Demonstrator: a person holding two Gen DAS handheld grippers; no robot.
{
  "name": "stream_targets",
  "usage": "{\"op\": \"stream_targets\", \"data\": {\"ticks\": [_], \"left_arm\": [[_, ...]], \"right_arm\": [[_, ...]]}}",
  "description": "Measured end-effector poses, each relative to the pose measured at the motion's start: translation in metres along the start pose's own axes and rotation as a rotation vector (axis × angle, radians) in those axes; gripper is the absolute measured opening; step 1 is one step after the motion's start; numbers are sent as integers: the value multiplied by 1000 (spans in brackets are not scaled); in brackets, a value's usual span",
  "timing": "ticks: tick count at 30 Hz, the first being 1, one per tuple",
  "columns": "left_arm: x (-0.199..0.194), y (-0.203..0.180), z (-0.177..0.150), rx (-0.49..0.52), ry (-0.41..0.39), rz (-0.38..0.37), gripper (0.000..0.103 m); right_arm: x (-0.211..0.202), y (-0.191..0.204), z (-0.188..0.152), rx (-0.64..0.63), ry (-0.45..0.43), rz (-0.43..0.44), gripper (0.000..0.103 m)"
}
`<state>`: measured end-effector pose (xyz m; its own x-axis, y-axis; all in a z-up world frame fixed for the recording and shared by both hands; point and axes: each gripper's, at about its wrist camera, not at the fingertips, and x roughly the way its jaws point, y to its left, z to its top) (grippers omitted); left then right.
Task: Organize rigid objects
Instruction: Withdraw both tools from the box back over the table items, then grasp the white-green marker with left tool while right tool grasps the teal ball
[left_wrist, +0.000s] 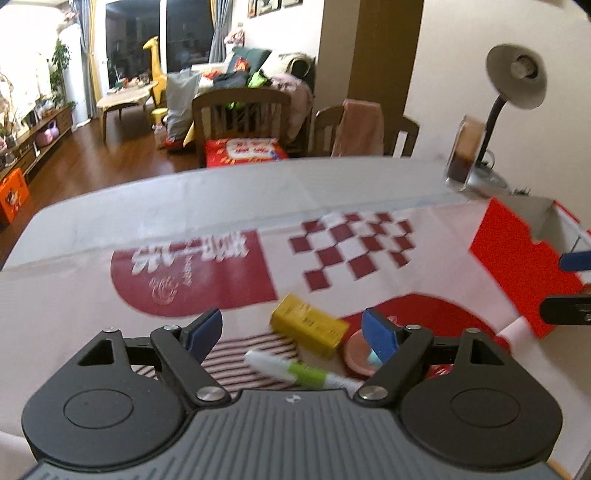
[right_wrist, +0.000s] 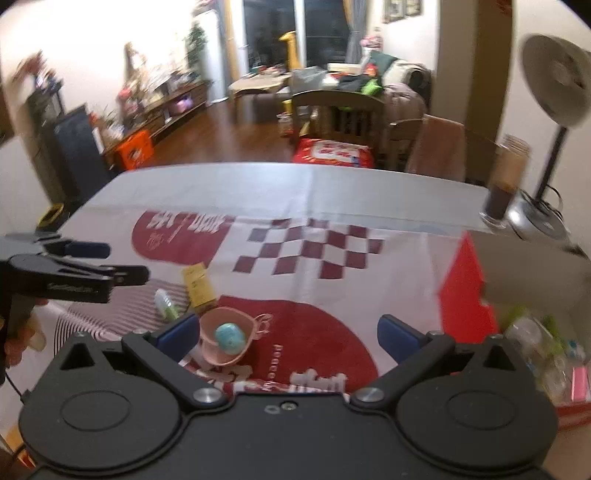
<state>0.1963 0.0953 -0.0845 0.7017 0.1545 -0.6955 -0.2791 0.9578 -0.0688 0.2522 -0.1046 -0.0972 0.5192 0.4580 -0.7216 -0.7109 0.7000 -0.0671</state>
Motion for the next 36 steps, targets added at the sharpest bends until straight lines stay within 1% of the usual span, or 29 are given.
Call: {"op": "stream_targets", "data": {"ticks": [7,12,14,17,19,21,23,26,29,32,35,36], "left_arm": [[29,11,-22,-8,61,11,83],[45,12,-31,-47,105,6,83],[50,11,-33,-64,117,11,83],[58,8,-33,-89,133,30,83],[62,6,-34,-110,140,42,83],[66,3,-37,-126,152,68,83],[71,0,-40,-138,165,92,83],[72,-2,-41,-164,155,111,83],[74,-6,-40,-165,155,129,83],[77,-7,-40,-197,165,125,83],[81,-5,-41,-245,179,121,83],[81,-5,-42,-254,177,124,81]], "right_arm": [[34,31,0,-89,55,27,97],[56,43,-4,-168,103,38,85],[64,48,-5,-201,117,37,78],[75,52,-6,-227,131,44,73],[80,54,-6,-245,140,51,69],[86,56,-7,-265,149,62,61],[92,58,-7,-287,158,72,59],[98,60,-6,-314,164,91,54],[105,62,-6,-342,173,103,48],[112,65,-7,-368,185,121,38],[118,67,-7,-396,195,135,34],[119,68,-7,-403,198,140,33]]}}
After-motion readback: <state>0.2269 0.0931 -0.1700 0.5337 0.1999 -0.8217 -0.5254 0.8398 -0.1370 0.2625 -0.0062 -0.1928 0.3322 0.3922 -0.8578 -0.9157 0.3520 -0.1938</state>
